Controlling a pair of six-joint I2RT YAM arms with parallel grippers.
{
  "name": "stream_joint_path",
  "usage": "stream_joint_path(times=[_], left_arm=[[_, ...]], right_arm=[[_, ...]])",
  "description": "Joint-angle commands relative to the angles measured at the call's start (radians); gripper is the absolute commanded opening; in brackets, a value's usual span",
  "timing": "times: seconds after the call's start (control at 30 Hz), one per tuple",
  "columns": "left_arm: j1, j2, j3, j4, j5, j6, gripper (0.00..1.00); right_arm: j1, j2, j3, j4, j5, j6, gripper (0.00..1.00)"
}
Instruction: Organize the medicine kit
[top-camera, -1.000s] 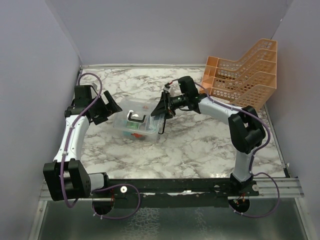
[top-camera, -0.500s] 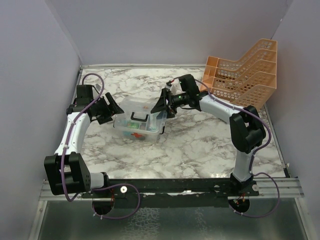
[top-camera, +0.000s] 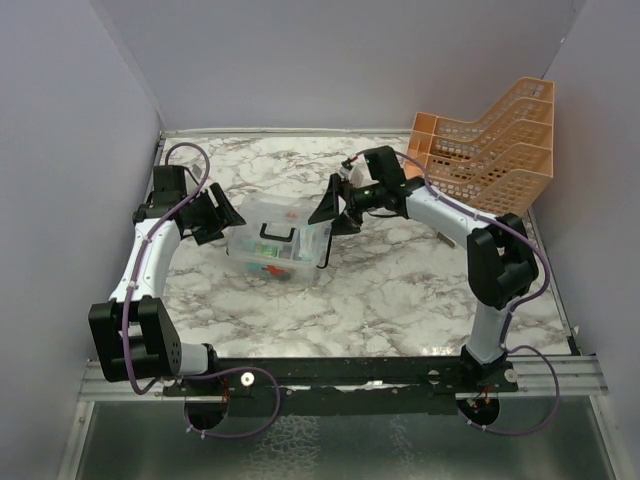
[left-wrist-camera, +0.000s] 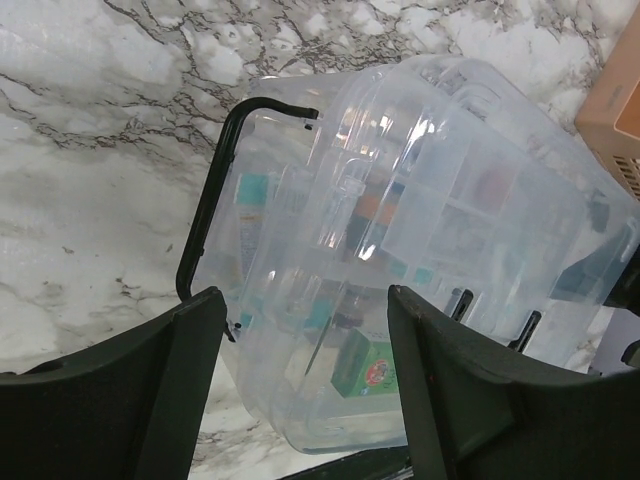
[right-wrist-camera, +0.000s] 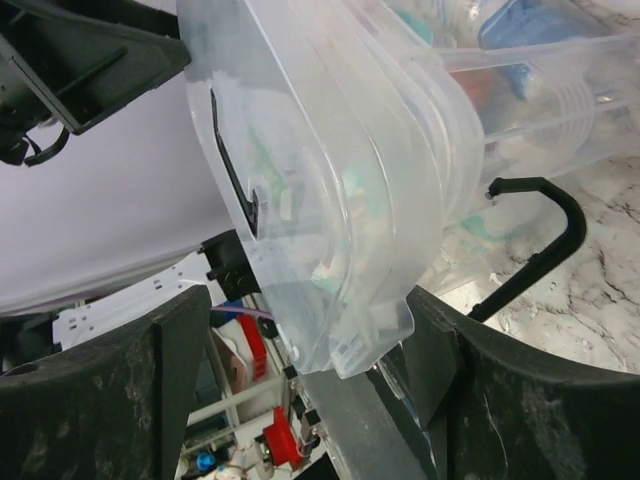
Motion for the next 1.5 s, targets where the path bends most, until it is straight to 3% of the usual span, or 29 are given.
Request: stream_joint_path(times=[0.0,0.3,0.63,0.77,0.97,1.17,1.33,1.47], left_arm=[[0.012,0.027,0.029,-0.032,-0.049,0.038,0.67],[0.013,0.029,0.053,-0.032,-0.016,0.040,0.68],[0.015,-0.001,0.060,-0.043,0.002,0.033,0.69],[0.015,-0.025,0.044,-0.066,-0.031,0.048,0.57],[0.015,-0.057,-0.005,-0.109,-0.033,0.067,0.47],[0.016,-0.067,-0.043,-0.115,-0.092,0.062,0.43],[0.016,-0.069,0.031,-0.115,-0.078,0.066,0.58],[0.016,-0.072,0.079,-0.115,-0.093,0.072,0.64]], right_arm=[[-0.013,-0.039,-0.028,-0.047,0.076,-0.035,0.77],[-0.013,-0.034,-0.036,-0.070,0.106,-0.074,0.74],[-0.004,-0.041,-0.018,-0.146,0.154,-0.166,0.55],[0.009,-0.044,-0.027,-0.169,0.181,-0.195,0.48],[0.019,-0.062,-0.069,-0.170,0.192,-0.228,0.37],[0.021,-0.084,-0.071,-0.191,0.256,-0.261,0.37],[0.021,-0.146,-0.049,-0.181,0.332,-0.241,0.44],[0.021,-0.201,-0.064,-0.162,0.387,-0.236,0.50]])
